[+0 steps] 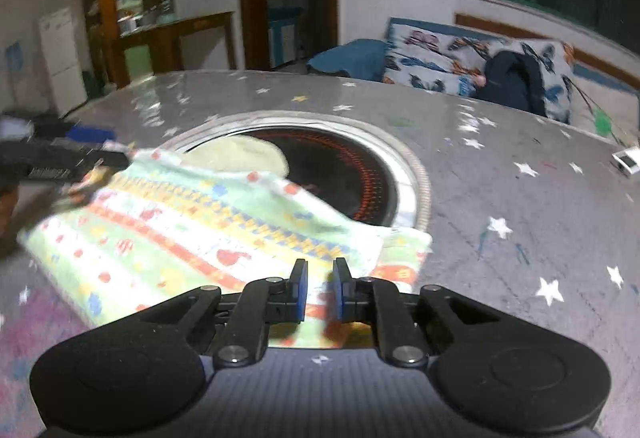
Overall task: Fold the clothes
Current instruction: 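Lay the folded hem onto the shirt and open both tools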
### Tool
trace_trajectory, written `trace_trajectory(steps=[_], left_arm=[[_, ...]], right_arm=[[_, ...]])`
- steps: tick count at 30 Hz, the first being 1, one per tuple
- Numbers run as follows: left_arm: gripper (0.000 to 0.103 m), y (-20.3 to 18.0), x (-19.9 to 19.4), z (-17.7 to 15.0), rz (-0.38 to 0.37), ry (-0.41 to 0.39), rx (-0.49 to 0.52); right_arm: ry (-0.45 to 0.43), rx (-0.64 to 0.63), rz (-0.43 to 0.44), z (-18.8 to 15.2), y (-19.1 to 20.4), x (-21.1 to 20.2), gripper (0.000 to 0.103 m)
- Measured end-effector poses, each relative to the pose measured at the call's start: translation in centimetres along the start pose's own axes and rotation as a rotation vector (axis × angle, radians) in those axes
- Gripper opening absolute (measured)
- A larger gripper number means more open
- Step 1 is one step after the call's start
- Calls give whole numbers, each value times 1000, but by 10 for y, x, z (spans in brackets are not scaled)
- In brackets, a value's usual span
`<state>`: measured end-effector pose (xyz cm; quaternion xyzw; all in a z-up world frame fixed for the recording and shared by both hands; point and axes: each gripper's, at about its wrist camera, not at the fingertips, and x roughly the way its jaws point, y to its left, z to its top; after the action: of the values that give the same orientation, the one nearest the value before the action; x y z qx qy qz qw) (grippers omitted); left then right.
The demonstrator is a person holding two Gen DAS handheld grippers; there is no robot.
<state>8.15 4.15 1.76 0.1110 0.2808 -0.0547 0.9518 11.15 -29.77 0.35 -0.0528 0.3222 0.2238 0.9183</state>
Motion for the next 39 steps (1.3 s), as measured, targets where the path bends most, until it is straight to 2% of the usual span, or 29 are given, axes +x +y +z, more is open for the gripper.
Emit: trace_trajectory(steps=[3,5,8,12,16,20,26,29,31,35,39], left_arm=[[49,9,-13,-1,6,-22,-44],[35,11,-22,-1,-24,-42,-87],[28,3,-24,2,-81,-52,-97],[27,-12,-4,6,-94,-11,-64],[21,-8,23,4,-55,61,-96],[22,-10,19,6,-58,52,-109],[24,-34,1,17,-132,1,-82],[24,-50,6,15,-125,30,-32],[24,-53,1,10,-135,36,-32],[24,-57,-28,-2,-168,-11,-29],[24,-63,-46,-14,-179,-15,-25]], right_arm=[[-30,16,13,9,-3,-5,12],[-41,20,35,17,-2,-2,12],[-33,29,70,24,5,13,12],[-10,31,74,28,15,34,12],[32,44,52,28,14,47,11],[26,12,30,32,17,43,12],[3,-5,111,40,39,43,13],[30,-43,114,37,52,52,13],[37,-70,99,34,58,52,13],[-5,-100,145,29,68,22,17],[-17,-156,208,16,86,-4,18]])
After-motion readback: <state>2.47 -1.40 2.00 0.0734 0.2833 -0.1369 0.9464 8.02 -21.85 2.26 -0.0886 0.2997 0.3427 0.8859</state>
